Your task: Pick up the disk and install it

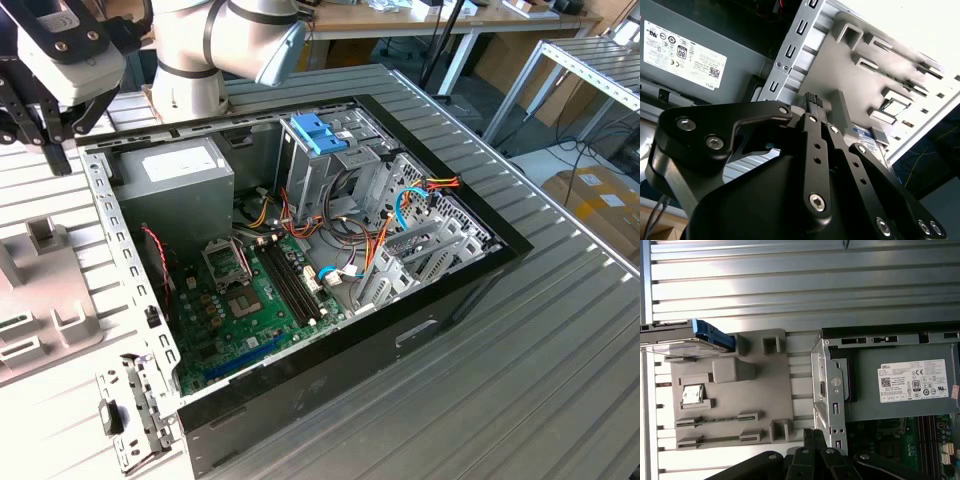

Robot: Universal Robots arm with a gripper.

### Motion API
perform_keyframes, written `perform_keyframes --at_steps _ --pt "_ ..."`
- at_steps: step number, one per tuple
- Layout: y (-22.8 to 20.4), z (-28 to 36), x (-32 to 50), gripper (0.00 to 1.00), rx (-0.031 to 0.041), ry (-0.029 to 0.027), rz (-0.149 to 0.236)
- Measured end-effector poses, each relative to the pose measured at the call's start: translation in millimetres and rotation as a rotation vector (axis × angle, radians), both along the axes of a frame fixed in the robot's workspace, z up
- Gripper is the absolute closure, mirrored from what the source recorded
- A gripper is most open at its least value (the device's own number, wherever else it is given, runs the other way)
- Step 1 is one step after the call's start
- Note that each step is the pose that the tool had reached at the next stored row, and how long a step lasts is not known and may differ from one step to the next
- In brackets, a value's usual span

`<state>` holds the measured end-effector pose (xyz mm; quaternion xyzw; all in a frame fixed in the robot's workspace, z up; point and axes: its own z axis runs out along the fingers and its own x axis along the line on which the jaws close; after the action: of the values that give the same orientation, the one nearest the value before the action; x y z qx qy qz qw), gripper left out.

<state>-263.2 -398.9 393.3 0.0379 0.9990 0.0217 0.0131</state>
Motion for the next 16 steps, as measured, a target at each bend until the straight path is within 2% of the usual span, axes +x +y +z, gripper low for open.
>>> perform_keyframes --at_steps 16 --pt "0.0 0.0 -11.3 0.89 0.0000 0.0000 0.000"
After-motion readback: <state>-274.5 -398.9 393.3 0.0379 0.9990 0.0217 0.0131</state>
